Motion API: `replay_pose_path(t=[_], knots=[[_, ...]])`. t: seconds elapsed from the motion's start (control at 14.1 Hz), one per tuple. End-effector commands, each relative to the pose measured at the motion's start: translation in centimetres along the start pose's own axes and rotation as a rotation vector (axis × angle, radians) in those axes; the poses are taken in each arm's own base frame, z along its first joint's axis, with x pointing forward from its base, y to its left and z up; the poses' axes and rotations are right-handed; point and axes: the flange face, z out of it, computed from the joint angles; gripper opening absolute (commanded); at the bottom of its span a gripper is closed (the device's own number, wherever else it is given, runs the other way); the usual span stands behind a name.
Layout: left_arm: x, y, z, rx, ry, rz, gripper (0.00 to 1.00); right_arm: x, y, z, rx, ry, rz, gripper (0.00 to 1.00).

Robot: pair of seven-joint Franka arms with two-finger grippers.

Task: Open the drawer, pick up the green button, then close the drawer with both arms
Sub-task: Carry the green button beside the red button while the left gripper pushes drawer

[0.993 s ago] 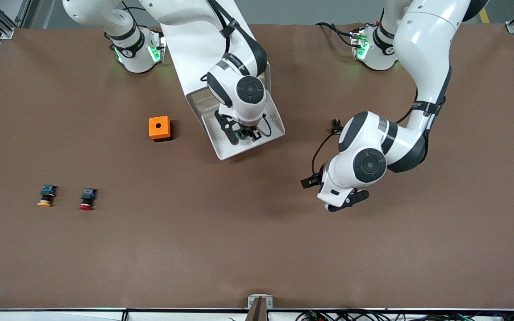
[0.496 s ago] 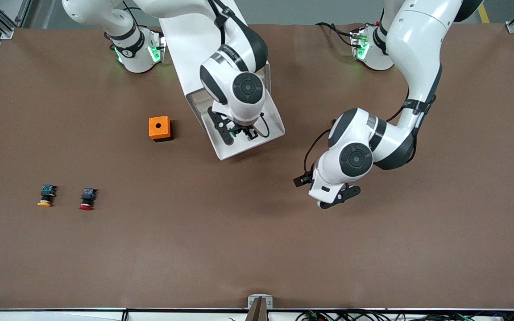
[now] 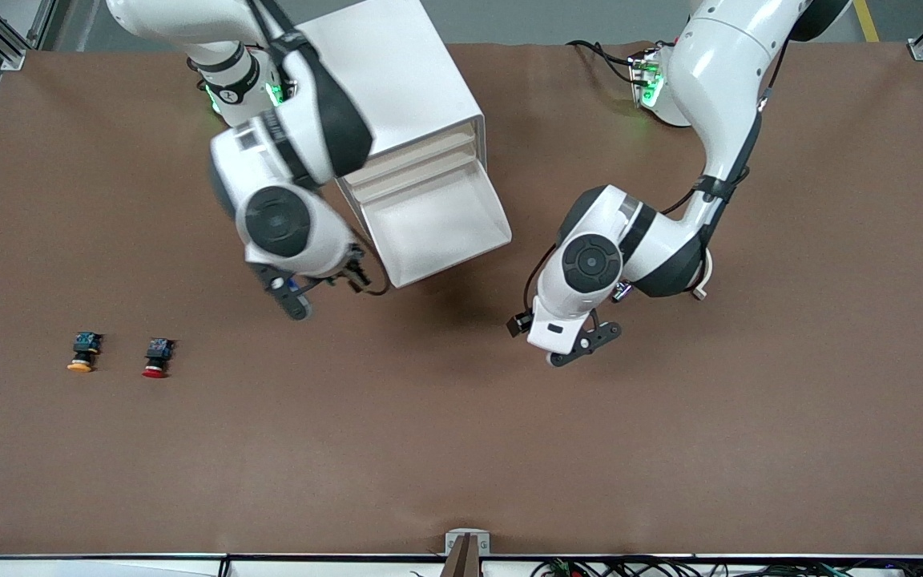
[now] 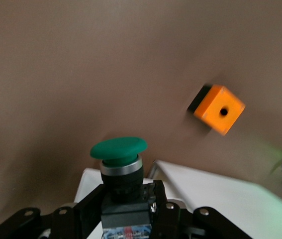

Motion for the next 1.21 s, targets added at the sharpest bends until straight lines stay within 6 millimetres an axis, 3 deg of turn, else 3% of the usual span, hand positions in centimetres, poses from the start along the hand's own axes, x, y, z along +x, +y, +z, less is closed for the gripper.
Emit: replay_pose_path(t=[0.0,0.14,0.28,0.43,0.57,0.78,1.13], knots=[[-3.5,1.0,2.2,-0.025,0.038,-0.027,1.0,8.3,5.0,-1.5,0.026,-0.059,-0.187,0.16],[-5.8,1.9,3.1,-0.032,0.039,-0.007,1.0,14.2,8.1,-1.1,0.021,-0.034,-0.305,0.16],[-8.2,2.9,3.4,-0.025,0.035,0.033,1.0,18.6,10.3,-0.1,0.019,0.017,-0.413,0.17],[-8.9,2.9,3.8,-0.013,0.028,0.049,1.0,22.5,12.3,1.8,0.048,0.05,-0.493,0.18],[-11.1,3.3,4.7,-0.005,0.013,0.086,1.0,25.3,13.4,4.0,0.077,0.09,-0.546,0.18],[-13.6,4.2,5.4,-0.003,0.01,0.115,1.0,27.0,12.9,7.8,0.062,0.153,-0.564,0.18],[-15.9,4.9,6.5,-0.01,-0.003,0.114,1.0,27.4,11.6,14.3,0.08,0.197,-0.574,0.18]])
